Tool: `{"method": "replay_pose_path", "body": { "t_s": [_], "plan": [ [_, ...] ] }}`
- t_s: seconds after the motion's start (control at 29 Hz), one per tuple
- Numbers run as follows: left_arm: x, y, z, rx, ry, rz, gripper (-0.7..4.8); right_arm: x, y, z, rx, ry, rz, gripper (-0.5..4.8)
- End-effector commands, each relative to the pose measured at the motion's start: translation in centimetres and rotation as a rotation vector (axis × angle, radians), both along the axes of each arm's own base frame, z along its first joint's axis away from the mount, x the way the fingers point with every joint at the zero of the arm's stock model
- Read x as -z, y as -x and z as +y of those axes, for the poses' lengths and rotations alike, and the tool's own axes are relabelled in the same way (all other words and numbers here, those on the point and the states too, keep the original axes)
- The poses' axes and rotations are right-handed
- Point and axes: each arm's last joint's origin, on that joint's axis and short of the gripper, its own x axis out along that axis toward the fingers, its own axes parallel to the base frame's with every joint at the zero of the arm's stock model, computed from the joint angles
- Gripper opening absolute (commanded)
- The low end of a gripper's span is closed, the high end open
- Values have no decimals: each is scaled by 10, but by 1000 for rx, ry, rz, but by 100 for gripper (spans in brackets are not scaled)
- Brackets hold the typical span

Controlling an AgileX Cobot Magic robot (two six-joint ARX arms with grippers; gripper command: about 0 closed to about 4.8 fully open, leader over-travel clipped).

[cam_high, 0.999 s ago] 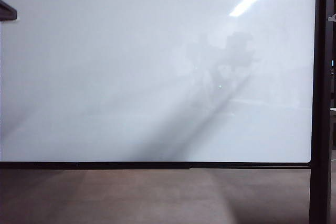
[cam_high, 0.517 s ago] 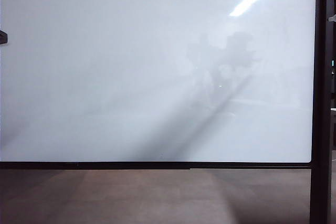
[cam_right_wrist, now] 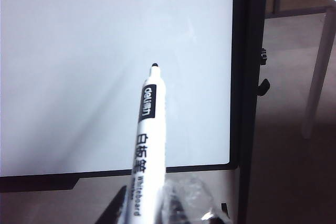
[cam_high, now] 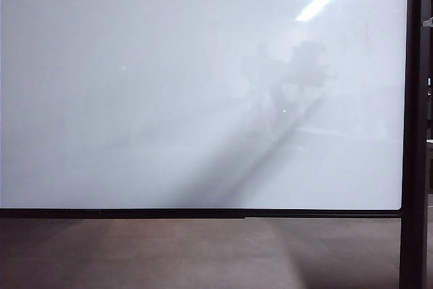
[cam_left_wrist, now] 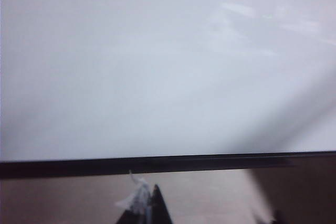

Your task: Reach to the right to find the marker pen, pick it up, and write the number 2 on the whiteboard.

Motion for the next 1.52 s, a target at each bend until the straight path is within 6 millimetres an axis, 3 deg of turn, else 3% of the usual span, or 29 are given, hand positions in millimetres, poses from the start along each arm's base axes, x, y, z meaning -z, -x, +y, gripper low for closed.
{"method": "replay_pose_path", "body": {
  "t_s": [0.03, 0.41, 1.52],
  "plan": [
    [1, -1, 3, -31, 1, -16, -5, -3, 0, 0, -2, -3, -22, 44],
    [6, -1, 7, -174, -7, 15, -5, -3, 0, 0, -1, -3, -21, 44],
    [5, -1, 1, -101, -66, 2, 4, -3, 0, 0, -1, -3, -21, 44]
  ]
}}
